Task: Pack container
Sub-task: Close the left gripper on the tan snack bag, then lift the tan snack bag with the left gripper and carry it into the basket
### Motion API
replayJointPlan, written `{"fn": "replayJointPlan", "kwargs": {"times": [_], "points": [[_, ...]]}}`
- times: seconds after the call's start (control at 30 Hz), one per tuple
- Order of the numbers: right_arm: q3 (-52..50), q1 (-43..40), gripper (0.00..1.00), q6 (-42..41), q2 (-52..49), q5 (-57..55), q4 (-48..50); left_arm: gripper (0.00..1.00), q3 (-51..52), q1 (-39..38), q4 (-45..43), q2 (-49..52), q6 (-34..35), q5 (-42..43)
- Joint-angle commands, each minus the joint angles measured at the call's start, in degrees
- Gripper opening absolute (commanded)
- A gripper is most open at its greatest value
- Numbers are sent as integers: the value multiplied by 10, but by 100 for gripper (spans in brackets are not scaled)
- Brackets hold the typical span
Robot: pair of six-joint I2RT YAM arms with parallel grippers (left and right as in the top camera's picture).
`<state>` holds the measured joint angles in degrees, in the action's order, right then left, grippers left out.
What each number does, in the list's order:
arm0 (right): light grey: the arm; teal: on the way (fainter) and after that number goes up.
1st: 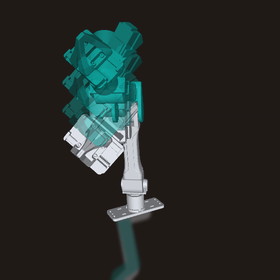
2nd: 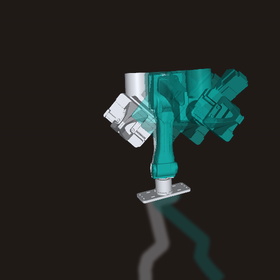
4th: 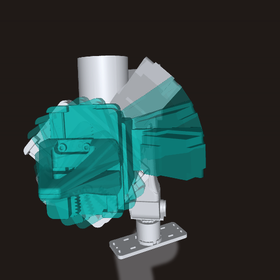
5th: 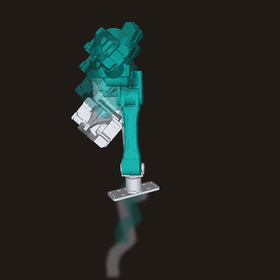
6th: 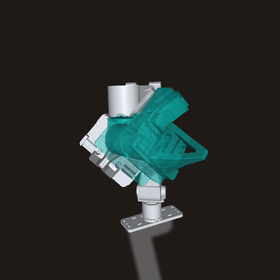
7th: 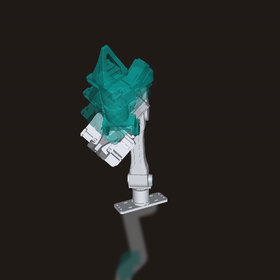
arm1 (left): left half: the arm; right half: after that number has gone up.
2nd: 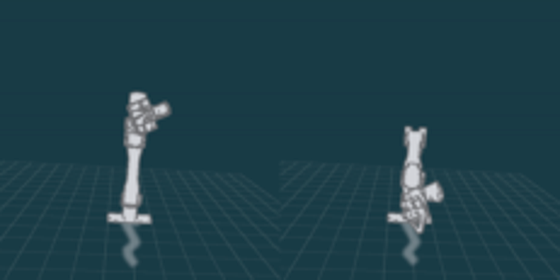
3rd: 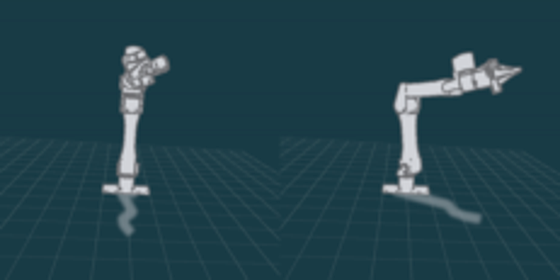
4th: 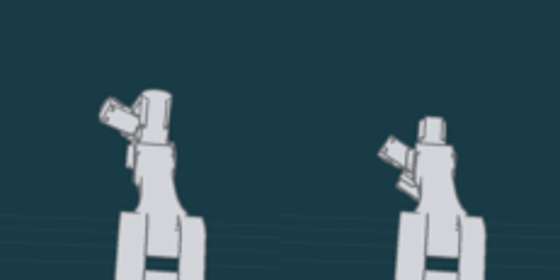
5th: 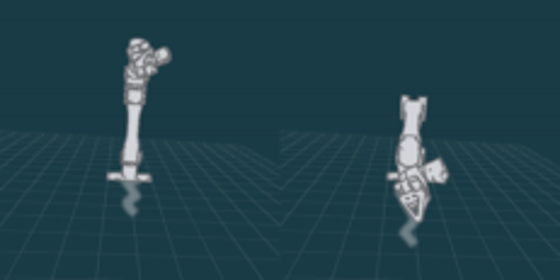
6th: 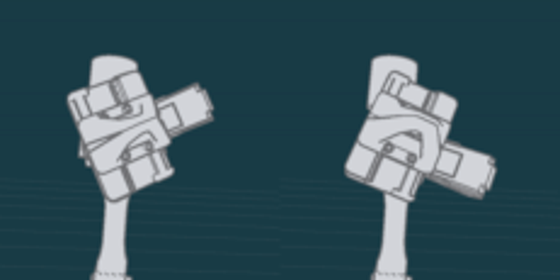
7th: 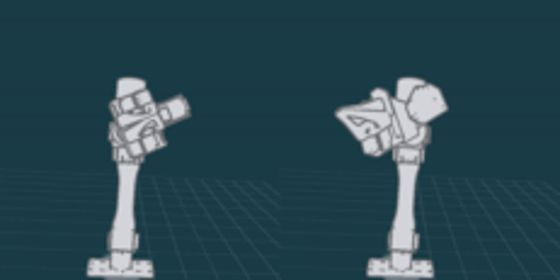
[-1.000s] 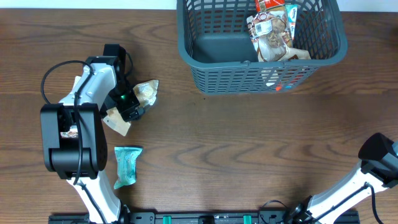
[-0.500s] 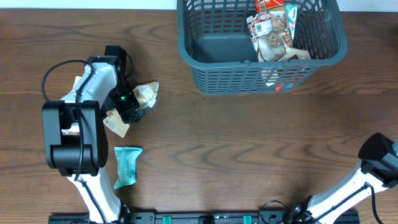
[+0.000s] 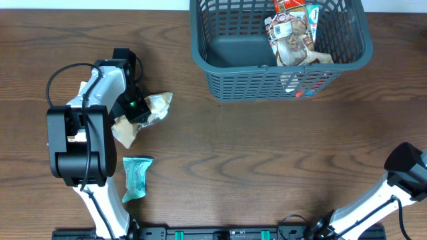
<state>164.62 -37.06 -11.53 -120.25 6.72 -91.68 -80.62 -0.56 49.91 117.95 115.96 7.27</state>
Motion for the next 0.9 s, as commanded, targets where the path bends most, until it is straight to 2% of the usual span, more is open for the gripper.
{"fn": "replayJointPlan", "kwargs": {"times": [0.0,0.2,0.43,0.6,0.87], "points": [[4,-2,99,-4,9,4,-1,6,3,-2,3,24,33,13],[4,-2,99,-4,9,4,-1,6,3,-2,-2,24,-3,27],[4,-2,99,-4,9,4,-1,6,-16,-22,-19,14,-160,18],[4,-2,99,-4,9,4,-1,6,-77,-63,24,-10,-268,-47],[4,-2,99,-4,9,4,-1,6,-209,-146,66,-78,-360,-171]]}}
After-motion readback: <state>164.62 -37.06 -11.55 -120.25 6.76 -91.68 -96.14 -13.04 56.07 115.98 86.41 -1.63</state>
